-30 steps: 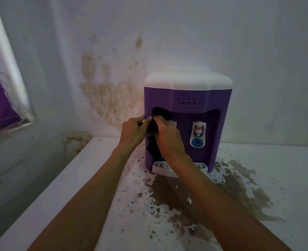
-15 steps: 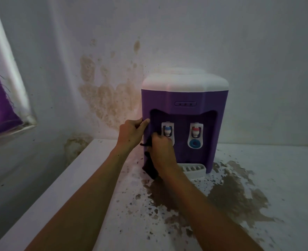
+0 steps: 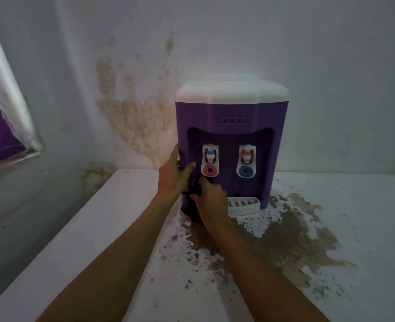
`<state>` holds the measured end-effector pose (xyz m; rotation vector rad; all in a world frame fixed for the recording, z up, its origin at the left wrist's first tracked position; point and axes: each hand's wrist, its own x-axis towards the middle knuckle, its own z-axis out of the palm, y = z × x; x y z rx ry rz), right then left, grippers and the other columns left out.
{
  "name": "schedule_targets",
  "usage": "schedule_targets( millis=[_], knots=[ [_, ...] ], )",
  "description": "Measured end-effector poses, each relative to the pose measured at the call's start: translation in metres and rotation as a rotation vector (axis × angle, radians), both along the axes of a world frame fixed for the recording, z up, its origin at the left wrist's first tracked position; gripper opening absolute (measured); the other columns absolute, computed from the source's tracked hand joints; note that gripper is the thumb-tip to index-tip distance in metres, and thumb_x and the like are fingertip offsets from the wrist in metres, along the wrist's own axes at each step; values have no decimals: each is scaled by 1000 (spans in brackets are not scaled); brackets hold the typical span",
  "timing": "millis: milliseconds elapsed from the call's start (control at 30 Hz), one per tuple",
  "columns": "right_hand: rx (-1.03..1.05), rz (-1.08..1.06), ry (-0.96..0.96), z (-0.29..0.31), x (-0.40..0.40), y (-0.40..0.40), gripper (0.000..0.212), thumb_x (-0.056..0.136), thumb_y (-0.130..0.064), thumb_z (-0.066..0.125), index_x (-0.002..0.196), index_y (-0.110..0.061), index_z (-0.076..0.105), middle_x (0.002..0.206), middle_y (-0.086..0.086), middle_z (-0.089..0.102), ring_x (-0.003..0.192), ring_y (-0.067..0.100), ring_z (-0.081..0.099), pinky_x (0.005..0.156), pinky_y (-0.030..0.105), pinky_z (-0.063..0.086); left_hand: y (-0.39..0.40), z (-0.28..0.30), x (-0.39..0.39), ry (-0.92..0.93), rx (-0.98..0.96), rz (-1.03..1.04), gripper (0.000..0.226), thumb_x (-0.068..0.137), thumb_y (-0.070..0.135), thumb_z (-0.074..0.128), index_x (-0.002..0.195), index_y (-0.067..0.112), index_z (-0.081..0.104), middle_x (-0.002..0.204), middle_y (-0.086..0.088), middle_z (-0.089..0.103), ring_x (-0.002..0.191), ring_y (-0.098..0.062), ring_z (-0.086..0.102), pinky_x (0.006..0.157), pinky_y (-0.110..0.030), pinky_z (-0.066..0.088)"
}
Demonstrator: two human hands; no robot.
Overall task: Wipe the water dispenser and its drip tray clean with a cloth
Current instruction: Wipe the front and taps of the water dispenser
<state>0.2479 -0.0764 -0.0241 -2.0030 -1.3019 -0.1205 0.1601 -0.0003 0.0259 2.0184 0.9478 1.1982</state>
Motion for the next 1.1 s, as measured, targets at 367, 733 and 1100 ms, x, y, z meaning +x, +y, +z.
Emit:
schedule_targets(
  millis=[367,733,1100],
  knots=[
    [269,-95,254,-19,34,0,16,85,-8,75,100,-8,69,93,7,72,84,19,68,70,26,52,3,-13,1,115,118,63,50,101,22,59,148,16,43,130,-7,68,109,-28,69,95,-40,56],
    [368,-378,679,-19,69,-24,14,90,-15,71,103,-14,68,100,6,71,93,24,65,76,28,47,1,-13,-2,126,135,73,47,100,22,60,145,15,48,122,-9,71,102,-29,70,92,-39,56],
    [395,-175,1026,0,50,-15,8,95,-23,67,98,-20,74,86,-2,71,85,17,68,83,37,60,-31,9,21,-101,330,261,22,93,21,69,110,10,61,108,-5,59,89,-16,58,77,-31,55]
  ],
)
